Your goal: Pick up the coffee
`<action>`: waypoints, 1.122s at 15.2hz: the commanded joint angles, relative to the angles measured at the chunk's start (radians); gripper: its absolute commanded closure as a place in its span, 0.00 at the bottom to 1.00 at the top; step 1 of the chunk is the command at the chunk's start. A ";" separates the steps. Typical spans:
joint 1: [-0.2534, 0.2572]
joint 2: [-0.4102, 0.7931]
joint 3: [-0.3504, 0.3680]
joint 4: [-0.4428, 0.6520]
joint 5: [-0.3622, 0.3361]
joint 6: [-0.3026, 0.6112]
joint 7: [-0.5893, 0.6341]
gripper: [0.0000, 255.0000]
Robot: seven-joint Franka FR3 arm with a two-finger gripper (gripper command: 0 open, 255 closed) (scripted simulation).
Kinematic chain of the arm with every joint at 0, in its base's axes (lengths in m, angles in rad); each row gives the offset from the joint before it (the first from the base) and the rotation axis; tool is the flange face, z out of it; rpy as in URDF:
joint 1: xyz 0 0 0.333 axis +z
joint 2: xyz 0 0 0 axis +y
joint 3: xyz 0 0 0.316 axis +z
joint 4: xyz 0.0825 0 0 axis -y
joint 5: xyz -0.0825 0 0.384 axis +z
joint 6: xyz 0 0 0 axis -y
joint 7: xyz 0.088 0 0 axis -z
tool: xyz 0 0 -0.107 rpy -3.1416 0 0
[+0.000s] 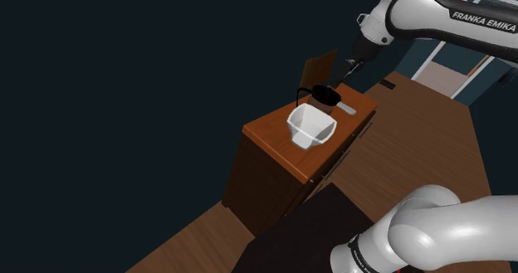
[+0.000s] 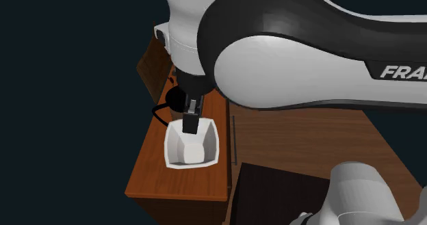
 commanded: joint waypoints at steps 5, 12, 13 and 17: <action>-0.013 0.190 -0.116 0.126 0.011 0.031 -0.141 0.00; -0.035 0.451 -0.239 0.321 0.085 0.042 -0.323 0.00; -0.040 0.492 -0.253 0.354 0.102 0.040 -0.350 0.00; -0.079 0.666 -0.299 0.505 0.178 0.017 -0.458 0.00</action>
